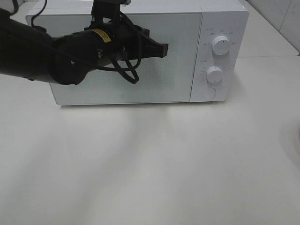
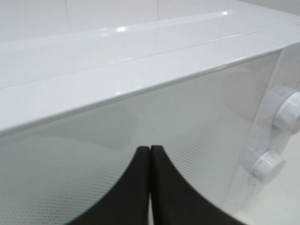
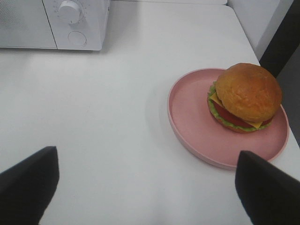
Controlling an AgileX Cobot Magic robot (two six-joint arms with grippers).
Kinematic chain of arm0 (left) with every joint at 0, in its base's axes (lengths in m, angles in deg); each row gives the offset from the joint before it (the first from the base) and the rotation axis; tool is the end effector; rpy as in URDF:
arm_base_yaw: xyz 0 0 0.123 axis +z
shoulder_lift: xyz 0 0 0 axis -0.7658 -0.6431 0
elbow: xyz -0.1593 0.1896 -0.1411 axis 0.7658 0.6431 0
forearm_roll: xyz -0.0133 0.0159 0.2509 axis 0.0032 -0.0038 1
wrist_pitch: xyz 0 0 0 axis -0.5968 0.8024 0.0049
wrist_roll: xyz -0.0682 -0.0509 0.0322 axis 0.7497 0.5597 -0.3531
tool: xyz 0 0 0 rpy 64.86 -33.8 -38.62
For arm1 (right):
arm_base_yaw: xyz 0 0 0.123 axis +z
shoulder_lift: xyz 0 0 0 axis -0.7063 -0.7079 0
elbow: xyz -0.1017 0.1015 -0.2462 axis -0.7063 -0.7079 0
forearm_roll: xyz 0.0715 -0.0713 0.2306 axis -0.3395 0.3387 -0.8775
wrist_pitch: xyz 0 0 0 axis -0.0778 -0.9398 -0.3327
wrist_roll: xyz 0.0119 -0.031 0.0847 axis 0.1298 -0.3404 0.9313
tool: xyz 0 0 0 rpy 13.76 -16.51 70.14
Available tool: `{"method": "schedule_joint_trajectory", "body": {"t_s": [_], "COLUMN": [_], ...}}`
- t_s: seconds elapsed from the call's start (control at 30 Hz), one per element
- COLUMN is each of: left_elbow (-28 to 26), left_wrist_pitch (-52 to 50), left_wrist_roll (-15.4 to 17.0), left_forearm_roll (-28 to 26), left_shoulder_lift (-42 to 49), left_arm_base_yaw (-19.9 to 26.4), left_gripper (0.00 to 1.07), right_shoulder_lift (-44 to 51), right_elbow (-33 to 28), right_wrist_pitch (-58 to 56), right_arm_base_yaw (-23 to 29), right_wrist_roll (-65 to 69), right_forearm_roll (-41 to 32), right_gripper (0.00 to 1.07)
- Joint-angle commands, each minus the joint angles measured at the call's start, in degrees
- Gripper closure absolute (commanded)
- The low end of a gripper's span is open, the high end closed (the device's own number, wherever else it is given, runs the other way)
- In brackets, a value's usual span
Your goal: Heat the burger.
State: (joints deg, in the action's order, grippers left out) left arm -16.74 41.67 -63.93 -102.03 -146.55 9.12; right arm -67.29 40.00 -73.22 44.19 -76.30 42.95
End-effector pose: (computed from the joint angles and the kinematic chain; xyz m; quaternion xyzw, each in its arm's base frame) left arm 0.3270 -0.2680 0.2117 0.2176 0.7528 -0.1864 0.5927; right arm -0.0059 0.0014 0.2781 -0.0020 0.8514 0.0006 0.5245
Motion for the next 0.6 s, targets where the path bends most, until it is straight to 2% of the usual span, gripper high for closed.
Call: {"method": "schedule_joint_trajectory", "body": {"t_s": [0.03, 0.1, 0.13, 0.17, 0.27, 0.3, 0.6], "left_elbow": [-0.52, -0.52, -0.52, -0.52, -0.52, -0.52, -0.52], "left_wrist_pitch": [9.0, 11.57, 16.67, 22.52, 25.44, 29.91, 48.07], "left_wrist_roll": [-0.4, -0.4, -0.69, -2.06, -2.69, -3.95, -3.09], "left_forearm_roll": [-0.46, -0.46, -0.46, -0.34, -0.23, -0.06, 0.17], "left_shoulder_lift": [4.18, 5.04, 6.47, 7.96, 8.48, 9.74, 16.27], "left_arm_base_yaw": [-2.01, -2.41, -3.09, -3.44, -3.72, -3.78, -4.01], "left_gripper": [1.07, 1.07, 1.07, 1.07, 1.07, 1.07, 1.07], "right_shoulder_lift": [1.26, 1.26, 1.26, 1.26, 1.26, 1.26, 1.26], "right_elbow": [-0.11, -0.11, -0.11, -0.11, -0.11, -0.11, -0.11], "right_wrist_pitch": [0.34, 0.34, 0.34, 0.34, 0.34, 0.34, 0.34], "right_arm_base_yaw": [0.11, 0.11, 0.11, 0.11, 0.11, 0.11, 0.11], "right_wrist_roll": [0.63, 0.63, 0.63, 0.63, 0.63, 0.63, 0.63], "right_forearm_roll": [0.52, 0.52, 0.52, 0.52, 0.52, 0.52, 0.52], "right_gripper": [0.09, 0.09, 0.09, 0.09, 0.09, 0.09, 0.09]}}
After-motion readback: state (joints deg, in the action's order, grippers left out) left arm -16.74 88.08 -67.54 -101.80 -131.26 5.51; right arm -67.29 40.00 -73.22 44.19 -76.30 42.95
